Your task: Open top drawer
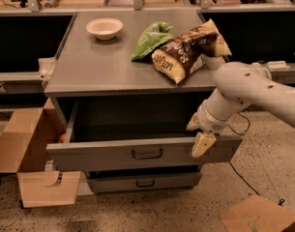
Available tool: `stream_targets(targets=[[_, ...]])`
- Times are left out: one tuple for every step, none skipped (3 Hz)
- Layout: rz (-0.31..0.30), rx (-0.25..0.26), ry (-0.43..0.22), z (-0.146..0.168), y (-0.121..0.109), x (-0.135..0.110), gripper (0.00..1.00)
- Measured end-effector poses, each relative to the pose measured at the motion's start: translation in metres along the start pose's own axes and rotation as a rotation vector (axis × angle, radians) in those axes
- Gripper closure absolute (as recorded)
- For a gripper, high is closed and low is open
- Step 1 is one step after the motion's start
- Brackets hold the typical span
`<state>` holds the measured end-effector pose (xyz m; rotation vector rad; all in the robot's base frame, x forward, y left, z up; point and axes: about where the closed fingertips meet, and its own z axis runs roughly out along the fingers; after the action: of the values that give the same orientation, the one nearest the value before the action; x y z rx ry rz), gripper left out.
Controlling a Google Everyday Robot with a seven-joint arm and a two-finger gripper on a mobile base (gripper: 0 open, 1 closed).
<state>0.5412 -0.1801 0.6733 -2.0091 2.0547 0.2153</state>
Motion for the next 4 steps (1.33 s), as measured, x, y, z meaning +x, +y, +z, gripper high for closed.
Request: stream_targets(targets=[[-0.002,-0.005,0.0,0.002,0.003,0.0,0.0],[-0.017,-0.042,-0.032,0.009,0.023,0.005,0.0],[-0.043,-0.08,-0.048,0.014,0.054,0.009,0.14],[-0.081,-0.083,-0.058,0.006,0.09,0.007,0.44]])
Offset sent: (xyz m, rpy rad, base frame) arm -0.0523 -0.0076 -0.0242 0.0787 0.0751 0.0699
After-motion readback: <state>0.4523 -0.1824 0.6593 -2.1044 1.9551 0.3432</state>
